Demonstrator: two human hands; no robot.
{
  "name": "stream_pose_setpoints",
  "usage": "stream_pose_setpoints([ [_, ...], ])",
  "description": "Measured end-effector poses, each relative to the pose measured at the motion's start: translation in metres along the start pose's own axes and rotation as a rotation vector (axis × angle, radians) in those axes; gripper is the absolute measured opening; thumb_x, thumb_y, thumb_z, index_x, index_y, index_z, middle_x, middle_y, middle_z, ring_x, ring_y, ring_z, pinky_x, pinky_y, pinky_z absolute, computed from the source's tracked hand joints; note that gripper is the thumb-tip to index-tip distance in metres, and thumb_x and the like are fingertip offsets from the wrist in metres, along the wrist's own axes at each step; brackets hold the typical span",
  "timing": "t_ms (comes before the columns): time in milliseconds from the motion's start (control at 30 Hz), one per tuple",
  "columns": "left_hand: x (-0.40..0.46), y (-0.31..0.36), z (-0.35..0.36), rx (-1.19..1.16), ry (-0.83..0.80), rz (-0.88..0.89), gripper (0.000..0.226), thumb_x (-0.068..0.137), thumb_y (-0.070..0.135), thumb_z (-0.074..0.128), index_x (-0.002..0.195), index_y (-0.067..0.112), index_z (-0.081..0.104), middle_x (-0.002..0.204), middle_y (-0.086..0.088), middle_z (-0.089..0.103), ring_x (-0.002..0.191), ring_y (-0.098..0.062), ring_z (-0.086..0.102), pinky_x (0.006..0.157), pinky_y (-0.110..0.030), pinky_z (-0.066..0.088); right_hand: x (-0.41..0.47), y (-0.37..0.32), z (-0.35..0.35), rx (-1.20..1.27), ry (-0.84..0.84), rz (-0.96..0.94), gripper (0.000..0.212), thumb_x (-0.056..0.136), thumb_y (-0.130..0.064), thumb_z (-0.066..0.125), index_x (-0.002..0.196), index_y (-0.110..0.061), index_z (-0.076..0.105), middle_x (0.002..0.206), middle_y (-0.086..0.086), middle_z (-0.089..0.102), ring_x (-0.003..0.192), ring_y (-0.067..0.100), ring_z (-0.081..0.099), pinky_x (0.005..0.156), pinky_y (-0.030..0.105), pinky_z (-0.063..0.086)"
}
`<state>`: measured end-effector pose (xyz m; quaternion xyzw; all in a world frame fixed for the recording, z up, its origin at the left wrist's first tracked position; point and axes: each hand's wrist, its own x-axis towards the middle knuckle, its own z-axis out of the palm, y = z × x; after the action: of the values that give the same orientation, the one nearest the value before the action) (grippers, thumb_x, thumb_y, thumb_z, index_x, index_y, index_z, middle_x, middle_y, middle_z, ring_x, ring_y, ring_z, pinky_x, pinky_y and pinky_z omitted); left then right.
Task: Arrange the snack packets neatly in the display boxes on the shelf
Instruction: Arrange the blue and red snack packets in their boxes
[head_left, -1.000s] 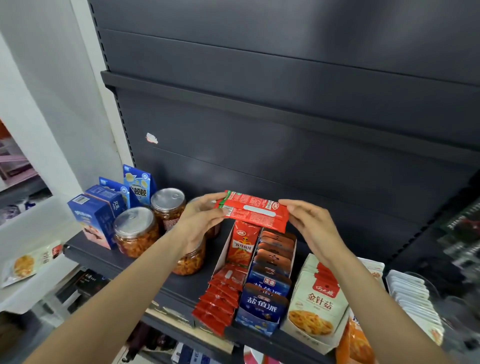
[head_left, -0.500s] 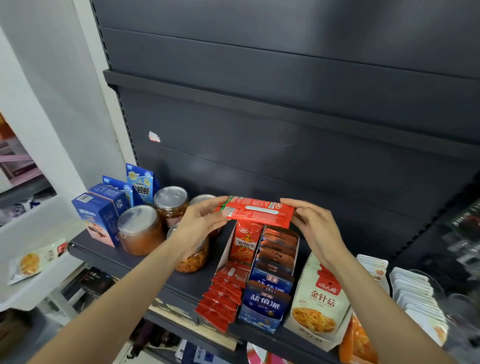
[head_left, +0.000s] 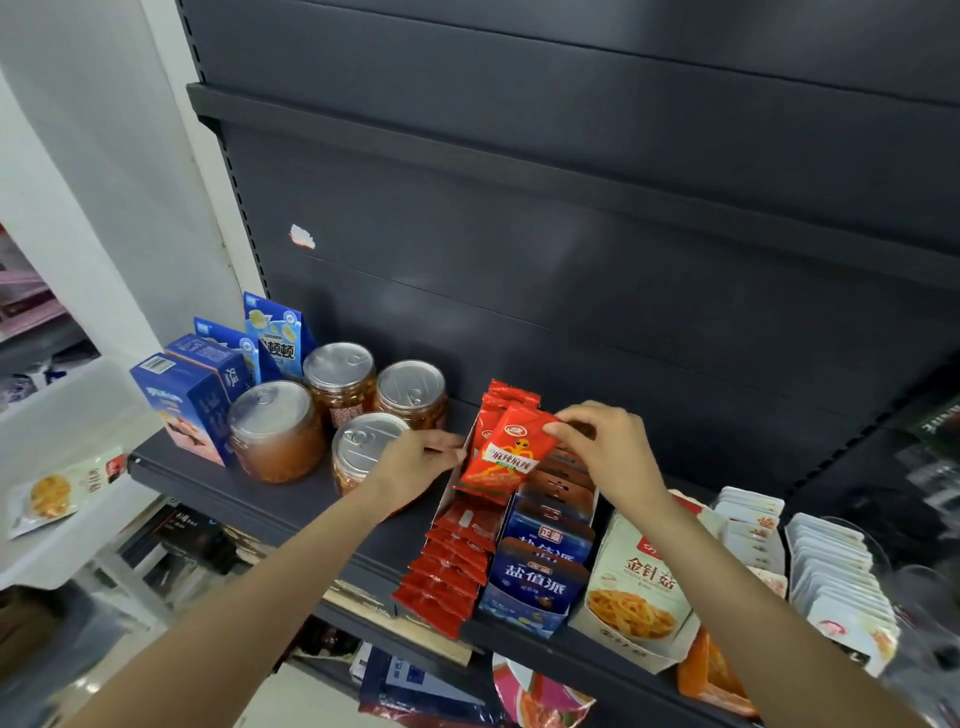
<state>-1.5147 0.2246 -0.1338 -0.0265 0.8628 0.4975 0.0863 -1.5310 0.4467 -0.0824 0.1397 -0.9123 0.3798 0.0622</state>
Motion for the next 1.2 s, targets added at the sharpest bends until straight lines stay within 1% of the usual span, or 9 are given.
stream_pose_setpoints([
  [100,0.003,-0.010,0.003,0.031,-0.099,0.043,0.036,0.094,0.018,0.056,0.129,0.011,0.056,0.123,0.003,0.061,0.107,-0.006,0.057,0.080,-0.005,0.042,0.005,0.001,0.021,-0.117,-0.087,-0.026,0.024,0.092,-0.023,0.057,0.111,-0.013,0.067,0.104,-0.002,0.063,0.089,0.004,0.058,0.075,0.010,0.044],
  [233,0.007,-0.017,0.000,0.060,-0.120,0.049,0.033,0.091,0.019,0.060,0.123,0.010,0.061,0.122,-0.002,0.063,0.112,-0.014,0.059,0.094,-0.021,0.045,0.013,0.002,0.041,-0.285,-0.162,-0.064,0.026,0.095,-0.020,0.053,0.118,-0.018,0.065,0.117,-0.001,0.060,0.109,0.014,0.056,0.092,0.031,0.048],
  [400,0.002,-0.020,-0.005,-0.044,-0.304,0.016,0.048,0.076,0.026,0.077,0.120,0.024,0.059,0.132,0.005,0.055,0.121,-0.011,0.052,0.104,-0.033,0.043,0.023,0.009,0.056,-0.396,-0.083,-0.029,0.024,0.093,-0.018,0.056,0.115,-0.015,0.064,0.117,0.003,0.061,0.105,0.016,0.058,0.087,0.030,0.051],
  [567,0.000,-0.024,-0.013,0.169,-0.418,0.091,0.054,0.072,0.026,0.081,0.122,0.029,0.061,0.143,0.014,0.034,0.127,-0.003,0.031,0.109,-0.032,0.029,0.035,0.011,0.059,-0.545,-0.036,-0.060,0.027,0.091,-0.016,0.059,0.117,-0.013,0.063,0.118,0.006,0.059,0.109,0.019,0.054,0.092,0.033,0.047],
  [700,0.001,-0.019,-0.014,0.218,-0.406,0.140,0.040,0.076,0.026,0.077,0.115,0.023,0.067,0.141,0.012,0.041,0.125,-0.003,0.035,0.106,-0.028,0.031,0.037,0.008,0.063,-0.609,-0.064,-0.088,0.033,0.090,-0.013,0.060,0.123,-0.012,0.059,0.122,0.007,0.057,0.113,0.020,0.050,0.092,0.031,0.044],
  [867,0.005,-0.014,-0.014,0.227,-0.248,0.230,0.019,0.088,0.023,0.065,0.098,0.011,0.075,0.116,0.012,0.061,0.098,0.004,0.053,0.078,0.001,0.039,0.040,0.007,0.058,-0.614,-0.164,-0.076,0.026,0.094,-0.017,0.054,0.118,-0.013,0.063,0.120,0.007,0.057,0.110,0.019,0.051,0.091,0.032,0.047],
  [1000,0.011,-0.008,-0.011,0.194,-0.098,0.265,0.020,0.090,0.022,0.062,0.099,0.009,0.074,0.105,0.001,0.070,0.081,0.008,0.058,0.071,-0.001,0.042,0.036,-0.004,0.043,-0.286,-0.123,0.018,0.028,0.094,-0.026,0.054,0.119,-0.018,0.064,0.116,0.002,0.058,0.104,0.012,0.055,0.085,0.027,0.048],
  [1067,0.014,-0.001,-0.010,0.177,-0.042,0.284,0.020,0.090,0.023,0.061,0.098,0.008,0.073,0.099,-0.002,0.072,0.078,0.004,0.061,0.069,-0.003,0.044,0.032,-0.012,0.034,-0.143,-0.245,-0.017,0.029,0.091,-0.031,0.058,0.117,-0.019,0.065,0.115,-0.002,0.060,0.100,0.007,0.055,0.084,0.022,0.043],
  [1200,0.017,0.015,-0.010,0.085,0.030,0.299,0.019,0.090,0.025,0.060,0.093,0.009,0.072,0.090,0.001,0.072,0.079,-0.002,0.065,0.071,-0.009,0.049,0.027,-0.015,0.029,-0.222,-0.439,-0.014,0.023,0.086,-0.028,0.066,0.108,-0.024,0.069,0.109,-0.003,0.066,0.100,0.011,0.060,0.089,0.038,0.051],
])
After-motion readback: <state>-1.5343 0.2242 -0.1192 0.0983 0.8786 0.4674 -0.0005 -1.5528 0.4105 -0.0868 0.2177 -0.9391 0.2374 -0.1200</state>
